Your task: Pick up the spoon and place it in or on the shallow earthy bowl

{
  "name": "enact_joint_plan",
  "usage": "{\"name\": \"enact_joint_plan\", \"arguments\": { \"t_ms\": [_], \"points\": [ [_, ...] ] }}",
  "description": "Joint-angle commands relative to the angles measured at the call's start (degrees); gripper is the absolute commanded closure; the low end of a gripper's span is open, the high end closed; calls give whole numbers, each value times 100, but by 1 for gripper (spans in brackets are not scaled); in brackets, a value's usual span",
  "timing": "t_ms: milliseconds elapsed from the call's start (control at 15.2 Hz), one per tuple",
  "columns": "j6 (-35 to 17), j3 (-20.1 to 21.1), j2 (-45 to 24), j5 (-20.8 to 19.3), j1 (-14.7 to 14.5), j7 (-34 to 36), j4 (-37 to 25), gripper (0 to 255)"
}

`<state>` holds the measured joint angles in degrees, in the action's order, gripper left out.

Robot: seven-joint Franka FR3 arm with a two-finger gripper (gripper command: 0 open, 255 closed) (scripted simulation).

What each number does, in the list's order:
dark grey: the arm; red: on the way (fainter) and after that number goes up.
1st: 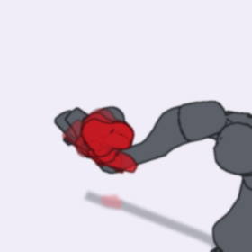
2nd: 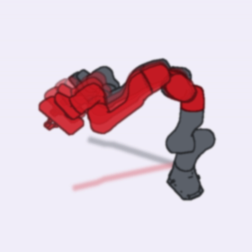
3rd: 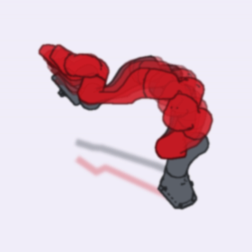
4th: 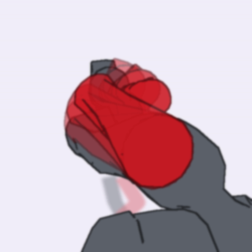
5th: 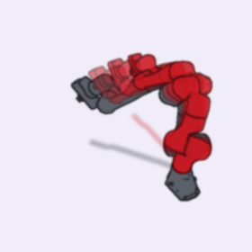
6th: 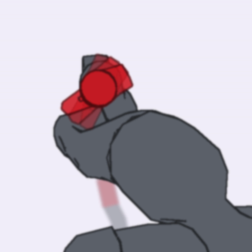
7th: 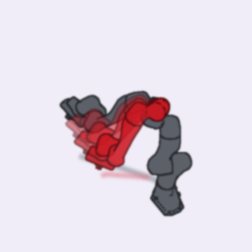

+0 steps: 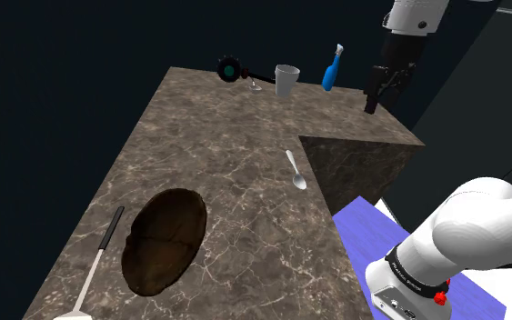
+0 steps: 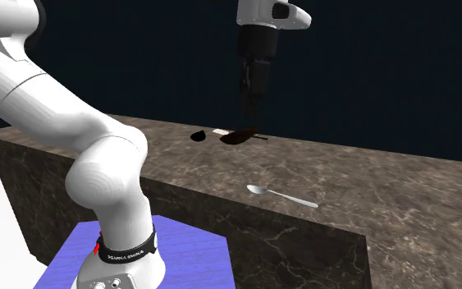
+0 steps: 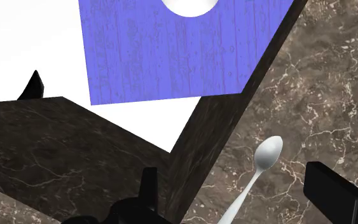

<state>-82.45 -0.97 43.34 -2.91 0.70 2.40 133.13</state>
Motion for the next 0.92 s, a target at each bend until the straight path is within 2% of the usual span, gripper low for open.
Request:
{"name": "enact_joint_plan", "arguments": {
  "t_ms": [0,462,858],
  "points": [
    [0,0,0,0,0,0,0,0],
    [-1452,125,-568,603,137,931,798,0],
    [-2806,230,-1395,1135,183,1572,1193,0]
  ]
}}
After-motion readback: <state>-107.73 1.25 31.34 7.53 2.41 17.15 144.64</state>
